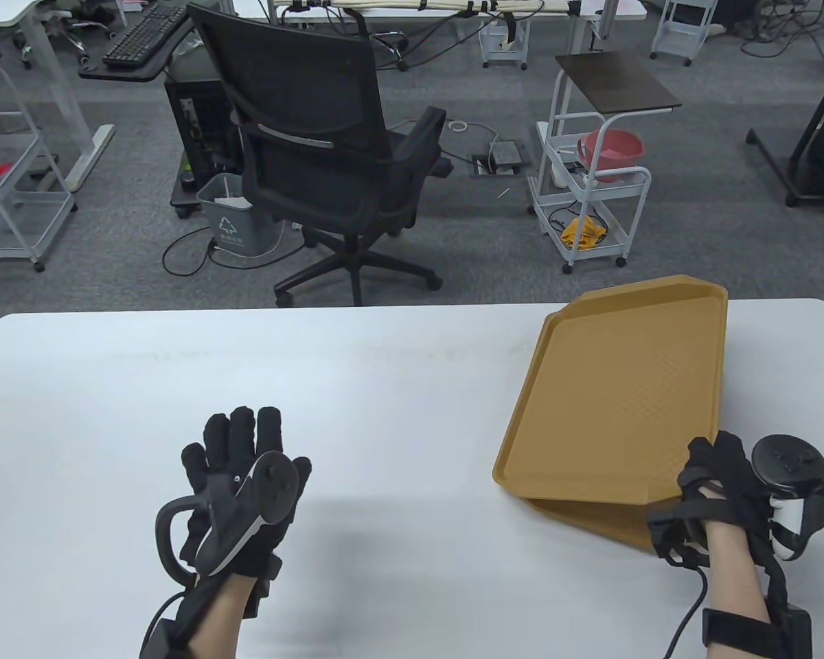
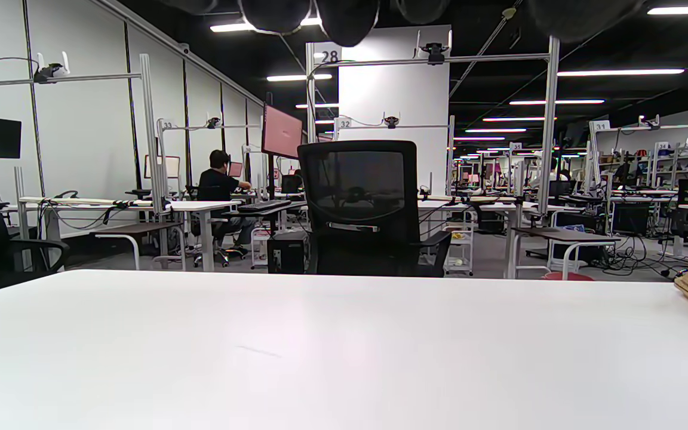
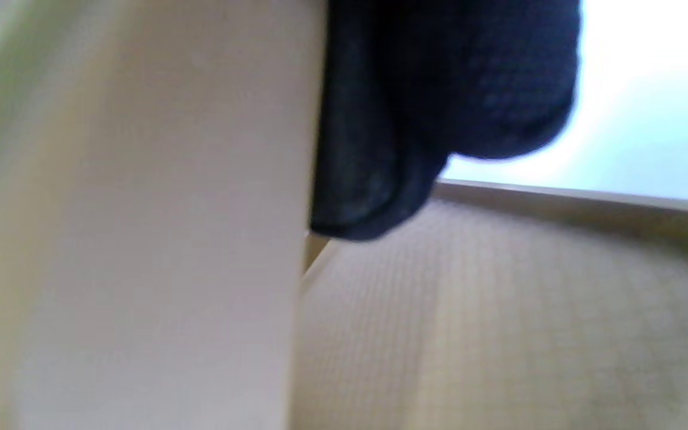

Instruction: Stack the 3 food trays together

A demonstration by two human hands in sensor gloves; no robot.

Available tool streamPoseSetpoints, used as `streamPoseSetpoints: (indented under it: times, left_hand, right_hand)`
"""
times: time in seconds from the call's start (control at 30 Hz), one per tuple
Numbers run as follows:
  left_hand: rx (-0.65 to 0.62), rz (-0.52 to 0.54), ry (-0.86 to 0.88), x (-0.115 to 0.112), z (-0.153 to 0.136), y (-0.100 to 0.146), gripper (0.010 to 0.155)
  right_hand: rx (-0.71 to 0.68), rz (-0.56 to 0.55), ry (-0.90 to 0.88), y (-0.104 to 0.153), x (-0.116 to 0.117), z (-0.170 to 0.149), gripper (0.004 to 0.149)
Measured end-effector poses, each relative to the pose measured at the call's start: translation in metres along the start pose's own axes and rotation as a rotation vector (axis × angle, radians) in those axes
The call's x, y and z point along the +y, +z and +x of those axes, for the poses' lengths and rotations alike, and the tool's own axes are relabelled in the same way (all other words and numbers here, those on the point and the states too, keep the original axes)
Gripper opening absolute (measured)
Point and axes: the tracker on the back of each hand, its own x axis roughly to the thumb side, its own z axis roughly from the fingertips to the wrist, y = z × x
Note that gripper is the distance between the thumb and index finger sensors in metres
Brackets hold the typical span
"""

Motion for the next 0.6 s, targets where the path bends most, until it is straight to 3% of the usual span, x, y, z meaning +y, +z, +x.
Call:
streamPoseSetpoints:
  times: [0.17,0.43,0.6]
  left_hand:
    - [0.001,-0.020,0.001,-0.001,0.000,0.000,0.078]
    - [-0.009,-0.038,0.017,-0.001,0.000,-0.001,0.077]
    - [-0.009,-0.044,0.017,-0.001,0.000,-0.001,0.078]
  right_hand:
    - [0.041,0.016,0.024,-0.007,0.003,-0.009,0.052]
    - [0.118,-0.012,0.315,-0.015,0.012,-0.029,0.054]
    - [0.201,-0.013,0.558,-0.022,0.029,-0.049,0.054]
